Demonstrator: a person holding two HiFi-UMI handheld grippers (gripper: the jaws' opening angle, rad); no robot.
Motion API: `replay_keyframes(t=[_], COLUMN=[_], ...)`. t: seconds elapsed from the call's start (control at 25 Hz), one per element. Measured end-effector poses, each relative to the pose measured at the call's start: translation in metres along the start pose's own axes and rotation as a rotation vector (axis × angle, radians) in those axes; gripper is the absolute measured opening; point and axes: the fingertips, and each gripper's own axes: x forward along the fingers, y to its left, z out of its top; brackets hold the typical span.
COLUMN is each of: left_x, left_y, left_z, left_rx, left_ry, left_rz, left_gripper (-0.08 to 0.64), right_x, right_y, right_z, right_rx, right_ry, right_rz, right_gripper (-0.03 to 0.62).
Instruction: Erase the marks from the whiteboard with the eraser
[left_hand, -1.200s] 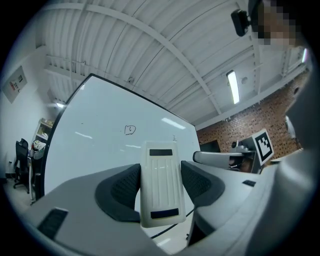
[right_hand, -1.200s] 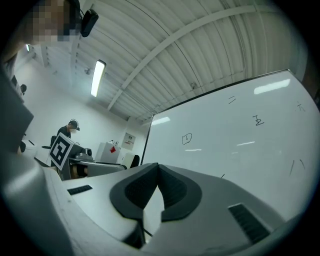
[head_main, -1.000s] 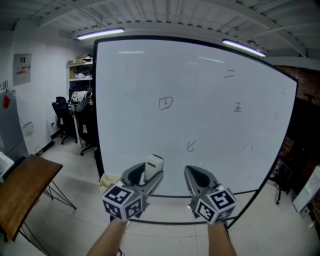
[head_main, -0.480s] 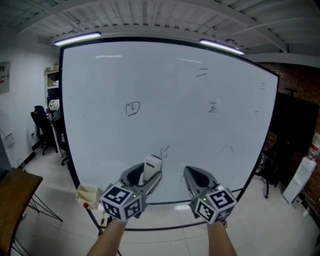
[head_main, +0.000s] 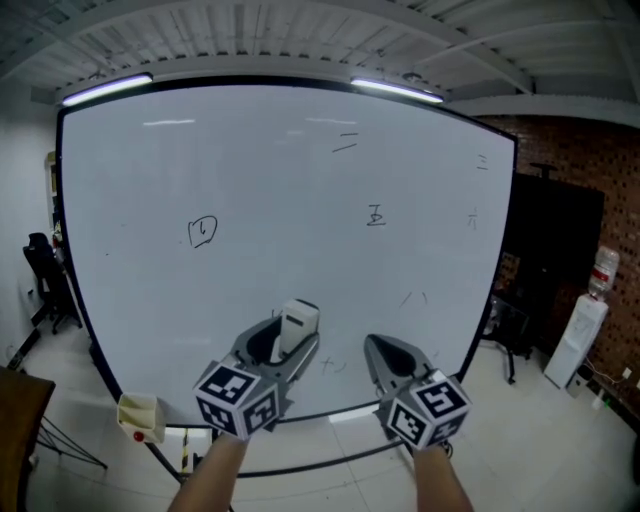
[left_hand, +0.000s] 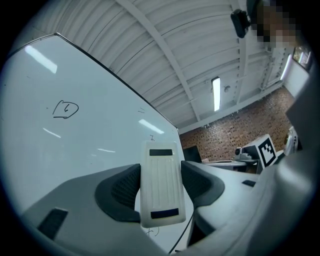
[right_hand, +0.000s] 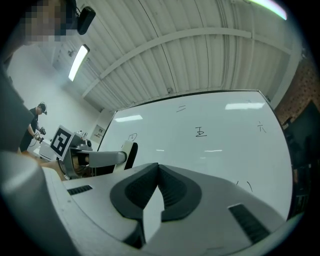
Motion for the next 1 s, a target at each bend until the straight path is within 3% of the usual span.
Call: replay_keyframes(t=[0.2,0.52,0.8,1.0], left_x=[0.034,0.082,0.094,0.103], left_y=[0.003,0.009,0.028,0.045], left_z=[-0.005,0.009,0.029,0.062], left_rx=[0.018,0.072,0.131,0.206], left_ry=[-0.003,-0.036,-0.035,-0.025], left_rz=[0.047,0.196,0.333,0.366], left_gripper=[0.252,0.252,0.252,0.250], right_x=[0.018,0.047,0.069,0.080], right_y=[-0.032,-0.084,-0.094,-0.084], right_z=[-0.001,0.013,0.026,0.035], right_rx=[-0.002,-0.029,-0.011,-0.006], right_ry=[-0.033,-0.092,-0.123,-0.140], right_rz=[0.073,0.226,0.326,0.364], right_gripper=[-0.008,-0.008,-0.008,-0.008])
